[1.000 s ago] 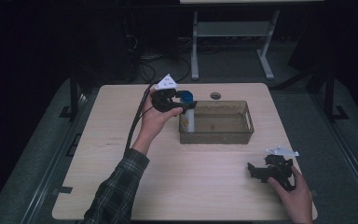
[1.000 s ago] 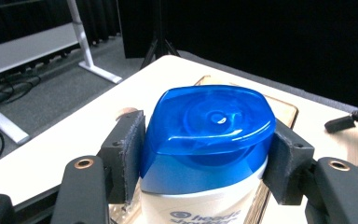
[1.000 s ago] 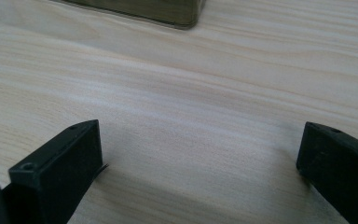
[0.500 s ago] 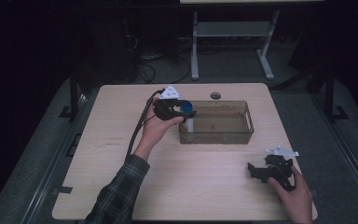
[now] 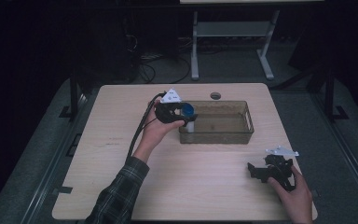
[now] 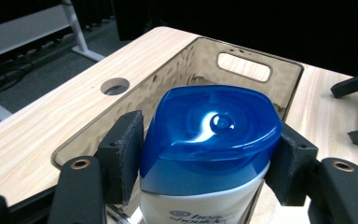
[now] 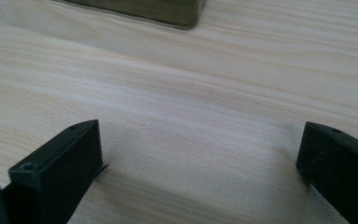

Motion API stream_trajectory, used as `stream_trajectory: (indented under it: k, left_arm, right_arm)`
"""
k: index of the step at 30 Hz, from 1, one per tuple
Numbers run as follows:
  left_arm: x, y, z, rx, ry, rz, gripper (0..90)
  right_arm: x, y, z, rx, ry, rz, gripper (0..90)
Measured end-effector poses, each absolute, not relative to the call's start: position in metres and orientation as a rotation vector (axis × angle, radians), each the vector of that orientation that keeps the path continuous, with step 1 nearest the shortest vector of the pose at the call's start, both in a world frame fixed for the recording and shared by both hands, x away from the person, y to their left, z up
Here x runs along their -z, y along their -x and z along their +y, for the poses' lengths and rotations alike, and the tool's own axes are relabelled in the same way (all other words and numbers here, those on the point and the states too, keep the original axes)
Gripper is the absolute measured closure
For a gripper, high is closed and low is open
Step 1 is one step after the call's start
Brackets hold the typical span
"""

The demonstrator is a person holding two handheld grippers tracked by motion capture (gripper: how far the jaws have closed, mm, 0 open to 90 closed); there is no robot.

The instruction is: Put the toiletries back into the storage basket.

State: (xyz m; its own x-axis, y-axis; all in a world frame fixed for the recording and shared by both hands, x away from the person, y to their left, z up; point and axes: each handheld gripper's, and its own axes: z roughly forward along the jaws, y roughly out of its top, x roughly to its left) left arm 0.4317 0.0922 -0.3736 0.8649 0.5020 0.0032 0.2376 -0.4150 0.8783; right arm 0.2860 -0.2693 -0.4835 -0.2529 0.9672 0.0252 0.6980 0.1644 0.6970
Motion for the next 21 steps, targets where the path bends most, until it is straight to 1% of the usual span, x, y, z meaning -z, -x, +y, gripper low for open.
stream_trajectory:
  k: [3, 10, 21]
  left_arm:
    - [0.373, -0.432, 0.092, -0.300, -2.009, 0.545, 33.7]
    - [0.364, -0.429, 0.095, -0.308, -1.992, 0.541, 30.9]
    - [0.346, -0.419, 0.116, -0.285, -1.983, 0.534, 29.7]
  right_arm:
    - [0.483, -0.286, -0.269, -0.843, -1.576, 2.019, 0.0]
    - [0.483, -0.286, -0.269, -0.843, -1.576, 2.020, 0.0]
    - [0.483, -0.286, -0.269, -0.844, -1.575, 2.020, 0.0]
